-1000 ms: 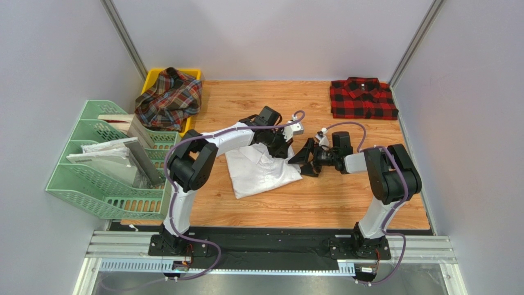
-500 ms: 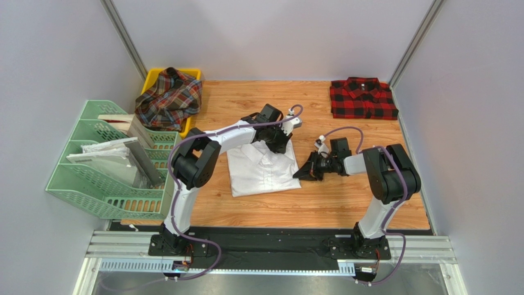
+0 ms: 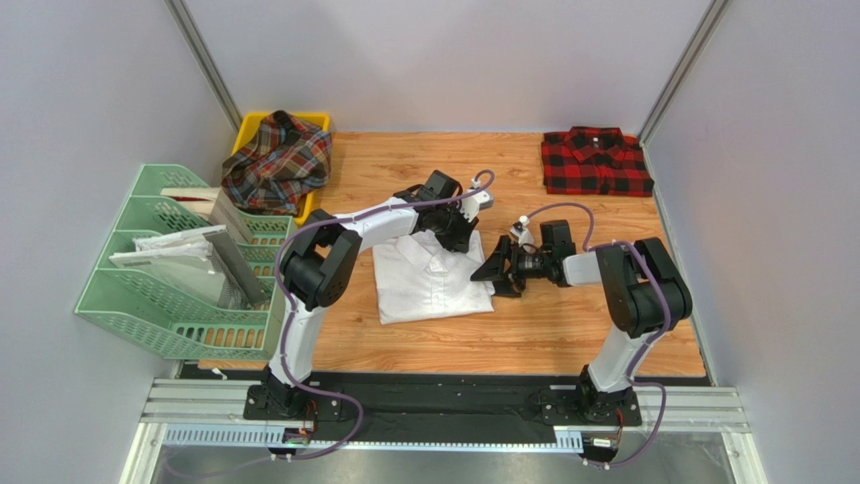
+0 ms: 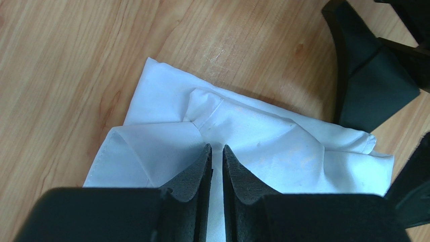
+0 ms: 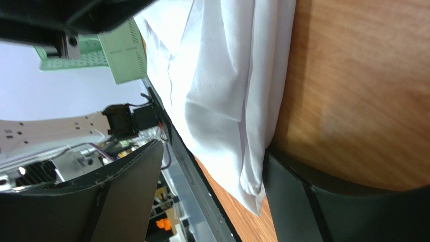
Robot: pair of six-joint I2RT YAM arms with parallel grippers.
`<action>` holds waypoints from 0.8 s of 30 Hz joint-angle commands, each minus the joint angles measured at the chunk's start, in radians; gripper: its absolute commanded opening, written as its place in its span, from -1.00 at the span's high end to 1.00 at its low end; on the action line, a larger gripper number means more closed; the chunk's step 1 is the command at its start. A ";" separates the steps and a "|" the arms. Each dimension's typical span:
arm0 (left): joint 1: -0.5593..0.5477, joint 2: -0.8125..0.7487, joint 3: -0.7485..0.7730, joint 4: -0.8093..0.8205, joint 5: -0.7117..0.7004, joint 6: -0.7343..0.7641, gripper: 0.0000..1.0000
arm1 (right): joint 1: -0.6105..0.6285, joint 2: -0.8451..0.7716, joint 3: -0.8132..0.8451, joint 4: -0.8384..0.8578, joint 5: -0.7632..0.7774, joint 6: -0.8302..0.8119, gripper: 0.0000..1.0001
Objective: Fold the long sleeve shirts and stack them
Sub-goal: Neatly place the folded shirt to the corner
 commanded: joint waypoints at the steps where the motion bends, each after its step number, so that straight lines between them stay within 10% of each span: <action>1: 0.005 -0.036 0.036 -0.010 0.051 0.001 0.61 | 0.002 0.106 0.042 0.116 0.103 0.064 -0.59; 12: 0.009 -0.016 0.044 0.000 0.048 -0.015 0.61 | 0.044 0.263 0.088 0.183 0.201 0.123 -0.27; 17: 0.028 -0.039 0.039 0.013 0.073 -0.039 0.59 | 0.047 0.232 0.110 0.177 0.224 0.126 0.82; 24: 0.038 -0.396 -0.204 0.075 0.139 0.144 -0.11 | 0.062 0.094 0.107 0.079 0.213 0.172 0.96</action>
